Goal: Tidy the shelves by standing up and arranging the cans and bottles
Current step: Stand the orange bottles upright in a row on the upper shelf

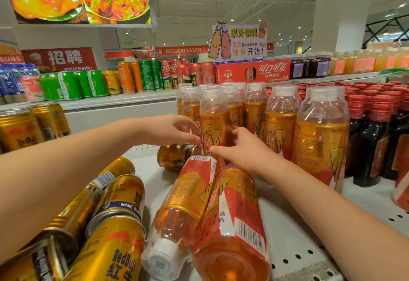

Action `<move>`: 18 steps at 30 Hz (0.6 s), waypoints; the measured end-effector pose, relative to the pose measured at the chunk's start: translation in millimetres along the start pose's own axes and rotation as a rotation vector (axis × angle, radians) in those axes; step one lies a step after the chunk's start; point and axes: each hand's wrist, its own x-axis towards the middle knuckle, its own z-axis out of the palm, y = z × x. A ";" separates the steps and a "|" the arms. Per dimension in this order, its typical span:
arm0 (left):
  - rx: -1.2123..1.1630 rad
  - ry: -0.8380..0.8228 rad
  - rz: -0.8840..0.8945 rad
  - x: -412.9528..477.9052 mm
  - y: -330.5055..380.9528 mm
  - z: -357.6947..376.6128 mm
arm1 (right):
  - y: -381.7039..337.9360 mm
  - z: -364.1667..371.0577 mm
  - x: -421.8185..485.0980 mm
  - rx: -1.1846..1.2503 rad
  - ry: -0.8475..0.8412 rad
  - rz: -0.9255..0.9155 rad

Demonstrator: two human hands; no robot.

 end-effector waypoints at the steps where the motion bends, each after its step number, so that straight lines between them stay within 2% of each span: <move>1: 0.036 -0.013 0.005 -0.3 1.3 0.0 | 0.1 0.6 -0.5 0.017 -0.002 0.002; 7: 0.150 -0.077 0.021 -7.7 -1.1 -0.9 | 3.9 1.2 -0.1 0.069 0.030 -0.026; 12: 0.282 -0.101 -0.042 -9.7 -7.3 -1.8 | -6.8 -4.2 -4.3 0.089 0.109 -0.088; 18: 0.311 -0.055 -0.095 -13.2 -20.6 -1.0 | -11.9 -11.0 -14.6 0.064 0.156 -0.105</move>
